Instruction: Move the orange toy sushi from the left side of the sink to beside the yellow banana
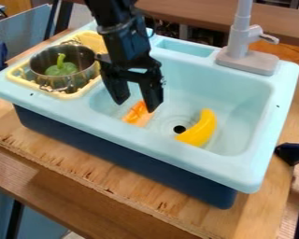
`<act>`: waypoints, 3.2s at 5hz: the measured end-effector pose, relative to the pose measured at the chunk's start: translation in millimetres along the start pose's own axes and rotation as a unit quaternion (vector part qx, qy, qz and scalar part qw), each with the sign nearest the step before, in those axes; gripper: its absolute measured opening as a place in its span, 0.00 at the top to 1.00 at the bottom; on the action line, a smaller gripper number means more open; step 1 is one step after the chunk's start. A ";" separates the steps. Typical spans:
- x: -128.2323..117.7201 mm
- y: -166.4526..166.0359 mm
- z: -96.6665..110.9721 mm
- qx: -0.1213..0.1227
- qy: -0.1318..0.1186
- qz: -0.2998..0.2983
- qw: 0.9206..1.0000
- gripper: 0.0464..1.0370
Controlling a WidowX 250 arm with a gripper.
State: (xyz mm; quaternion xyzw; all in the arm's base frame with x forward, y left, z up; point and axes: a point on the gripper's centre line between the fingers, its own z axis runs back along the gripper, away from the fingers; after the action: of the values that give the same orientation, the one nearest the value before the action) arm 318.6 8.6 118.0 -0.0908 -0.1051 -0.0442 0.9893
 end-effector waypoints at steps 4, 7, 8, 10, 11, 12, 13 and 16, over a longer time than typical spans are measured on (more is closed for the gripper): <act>5.2 7.1 -35.5 0.031 0.066 0.005 0.997 0.07; 1.2 8.7 -36.2 0.030 0.046 0.037 0.998 0.45; 9.0 5.6 -29.8 0.014 0.028 0.041 0.999 0.45; 41.3 -2.2 -27.2 -0.024 -0.017 0.057 0.998 0.45; 47.3 -6.1 -47.2 -0.053 -0.004 0.061 0.997 0.45; 50.6 -17.9 -54.5 -0.075 -0.006 0.062 0.995 0.45; 59.0 -28.3 -59.8 -0.100 -0.013 0.059 0.993 0.45; 42.3 -13.8 -48.4 -0.074 0.005 0.079 0.994 0.12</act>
State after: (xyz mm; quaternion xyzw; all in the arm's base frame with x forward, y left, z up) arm 368.0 -17.0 82.9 -0.1710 -0.0895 0.0257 0.9809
